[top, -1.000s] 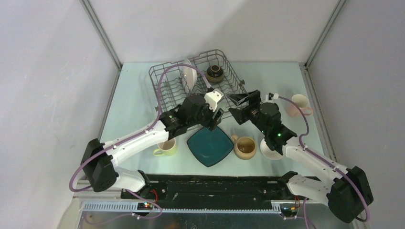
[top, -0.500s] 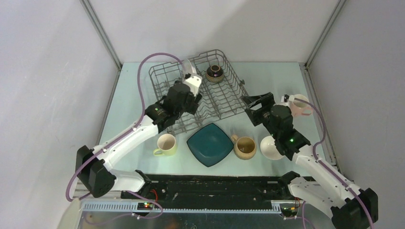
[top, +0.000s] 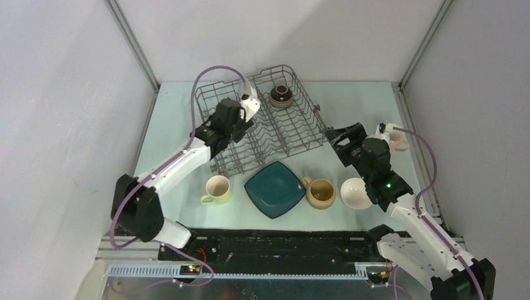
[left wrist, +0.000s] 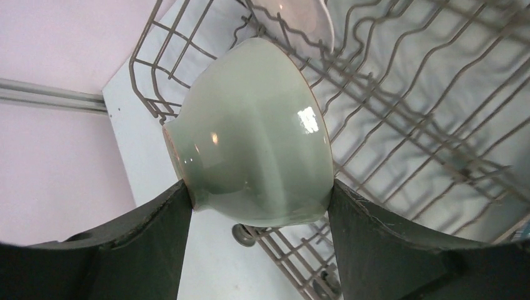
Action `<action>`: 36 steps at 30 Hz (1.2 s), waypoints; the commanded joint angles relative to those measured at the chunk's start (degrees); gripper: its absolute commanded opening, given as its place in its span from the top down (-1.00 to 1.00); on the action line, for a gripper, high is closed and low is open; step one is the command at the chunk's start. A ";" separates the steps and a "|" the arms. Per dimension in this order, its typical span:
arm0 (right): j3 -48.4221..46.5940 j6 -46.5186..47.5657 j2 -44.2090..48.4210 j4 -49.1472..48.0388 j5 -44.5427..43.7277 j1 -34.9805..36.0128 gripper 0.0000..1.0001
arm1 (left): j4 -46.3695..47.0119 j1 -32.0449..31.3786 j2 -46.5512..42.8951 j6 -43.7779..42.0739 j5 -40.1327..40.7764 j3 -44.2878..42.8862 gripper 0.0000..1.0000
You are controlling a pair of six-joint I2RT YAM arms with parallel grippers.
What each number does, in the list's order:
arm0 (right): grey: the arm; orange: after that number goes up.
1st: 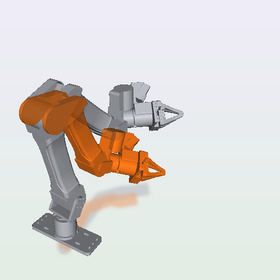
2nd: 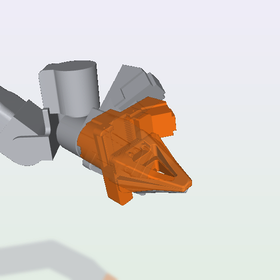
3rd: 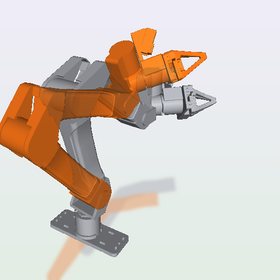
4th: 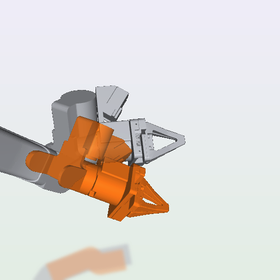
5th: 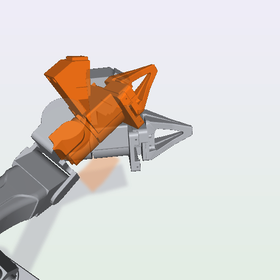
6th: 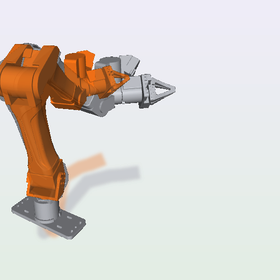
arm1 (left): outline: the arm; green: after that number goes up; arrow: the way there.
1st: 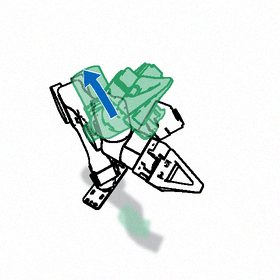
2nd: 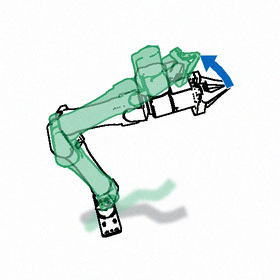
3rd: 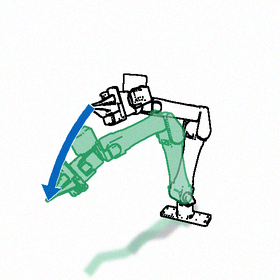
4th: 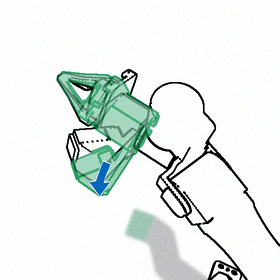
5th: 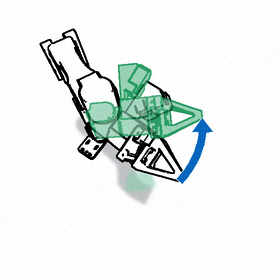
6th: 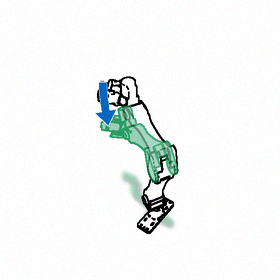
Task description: Load the mixed dishes into the dish rack
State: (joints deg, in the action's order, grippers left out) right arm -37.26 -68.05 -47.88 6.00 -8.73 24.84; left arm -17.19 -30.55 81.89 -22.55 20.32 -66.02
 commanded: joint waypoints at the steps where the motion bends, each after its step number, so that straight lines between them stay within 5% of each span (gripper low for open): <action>1: -2.21 2.20 1.34 0.47 0.93 -1.20 -0.60 | 6.59 1.67 2.98 -11.29 1.05 -3.87 1.00; 10: -2.21 2.35 1.42 0.70 2.77 -3.29 -0.58 | 4.94 6.25 6.44 -23.61 -5.70 -6.04 1.00; 26: -2.21 0.82 -0.92 -3.55 6.74 -4.87 -0.55 | 6.84 10.89 23.03 -39.68 -0.89 -16.11 1.00; 36: -2.66 0.15 -3.48 -5.07 7.13 -5.48 -0.55 | 9.18 15.47 30.19 -42.93 -4.90 -21.41 1.00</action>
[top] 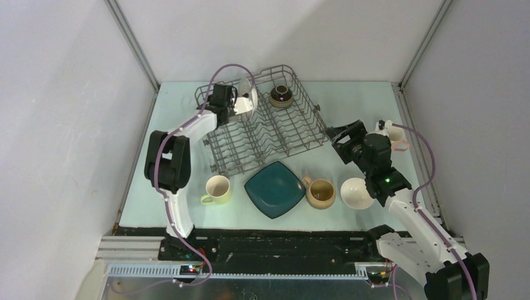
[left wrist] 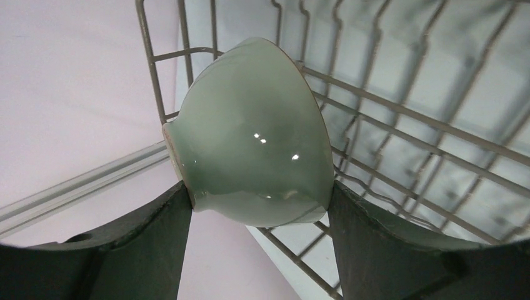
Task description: Load the mixed dishes into the dish rack
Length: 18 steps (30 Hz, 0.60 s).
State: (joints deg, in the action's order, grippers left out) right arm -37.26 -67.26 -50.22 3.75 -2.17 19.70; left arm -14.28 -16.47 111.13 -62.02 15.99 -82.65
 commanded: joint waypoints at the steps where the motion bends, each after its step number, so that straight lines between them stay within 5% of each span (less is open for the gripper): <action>1: -3.53 -0.51 -1.87 -2.58 0.46 -0.34 -0.55 | 6.68 1.74 1.55 -3.37 -0.99 -5.45 1.00; 15: -6.60 0.55 -3.19 -1.02 -0.91 -0.28 -0.54 | 6.14 2.76 9.79 -3.52 -3.00 -9.32 1.00; 18: -6.60 0.60 -3.39 -1.00 -0.75 -0.29 -0.51 | 4.35 2.76 10.01 -2.57 -3.85 -9.08 0.64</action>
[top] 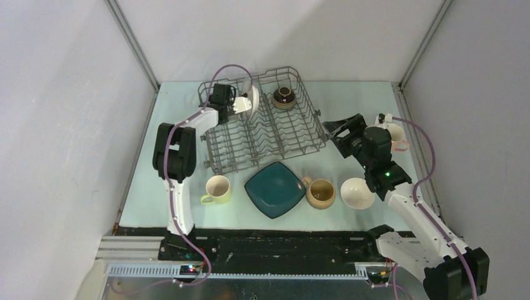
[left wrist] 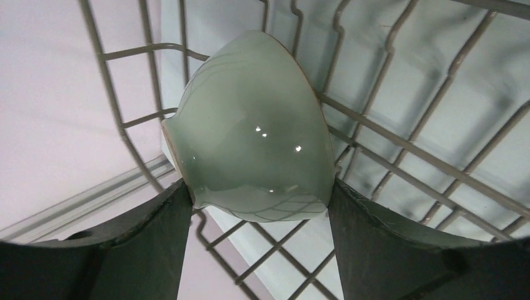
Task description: Load the mixed dishes into the dish rack
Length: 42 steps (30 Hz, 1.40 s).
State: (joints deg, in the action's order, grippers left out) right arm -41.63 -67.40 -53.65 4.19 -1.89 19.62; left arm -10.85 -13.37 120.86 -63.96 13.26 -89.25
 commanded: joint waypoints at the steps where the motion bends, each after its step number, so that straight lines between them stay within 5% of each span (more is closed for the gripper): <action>1: -2.23 0.71 0.08 -1.52 -1.02 -0.20 -0.49 | 0.48 -0.39 0.09 -0.15 -1.48 -2.39 0.51; 8: -2.23 1.12 0.55 -1.58 -1.53 -0.24 -0.50 | -3.88 -1.22 -1.14 0.39 -2.68 -1.99 0.12; 11: -2.23 1.14 0.61 -1.27 -1.45 -0.24 -0.50 | -5.52 -1.37 -1.67 0.55 -3.42 -1.90 -0.64; 15: -2.20 1.12 1.00 -0.86 -1.80 -0.28 -0.50 | -6.26 -1.27 -2.92 2.23 -4.50 -1.63 -0.96; 34: -3.05 2.47 1.45 -1.06 -0.65 -0.58 -0.51 | -8.43 -1.46 -18.36 7.76 -7.02 6.92 -0.99; 38: -4.39 7.93 0.88 -2.50 1.13 -0.56 -0.51 | -6.28 -2.57 -25.72 12.93 -5.60 11.23 -0.99; 42: -5.17 14.06 -1.06 -3.59 7.22 -0.47 -0.51 | -1.08 -5.22 -37.30 27.50 -5.39 15.40 -0.99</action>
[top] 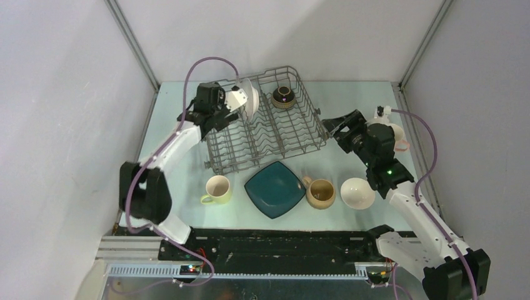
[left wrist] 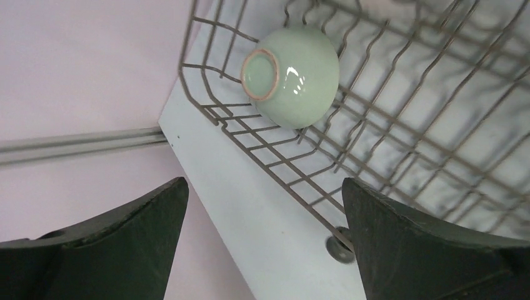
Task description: Load the mixed dishes into the dish rack
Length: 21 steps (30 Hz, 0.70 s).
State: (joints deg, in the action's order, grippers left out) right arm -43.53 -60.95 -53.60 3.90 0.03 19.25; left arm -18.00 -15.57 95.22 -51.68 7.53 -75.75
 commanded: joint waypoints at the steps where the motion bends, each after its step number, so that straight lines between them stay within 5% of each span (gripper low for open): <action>1: -3.33 9.07 -1.84 -2.98 6.64 -0.04 -0.51 | 6.37 -3.56 -13.06 17.67 0.24 2.44 -1.00; 8: -4.10 22.04 -5.77 0.58 17.01 3.21 -0.57 | 3.87 -11.14 -19.56 52.84 22.10 0.05 -0.99; 13: -5.56 29.49 -6.31 8.66 15.20 5.68 -0.58 | 0.05 -11.19 -24.92 65.81 14.20 5.29 -0.99; 21: -6.76 34.71 -4.24 27.30 -2.79 12.37 -0.61 | -4.47 -11.23 -35.33 74.72 7.66 16.43 -0.99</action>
State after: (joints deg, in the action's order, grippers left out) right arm -47.75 -31.73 -59.51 21.12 5.48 28.36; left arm -20.18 -26.72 66.11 14.81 17.96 -61.91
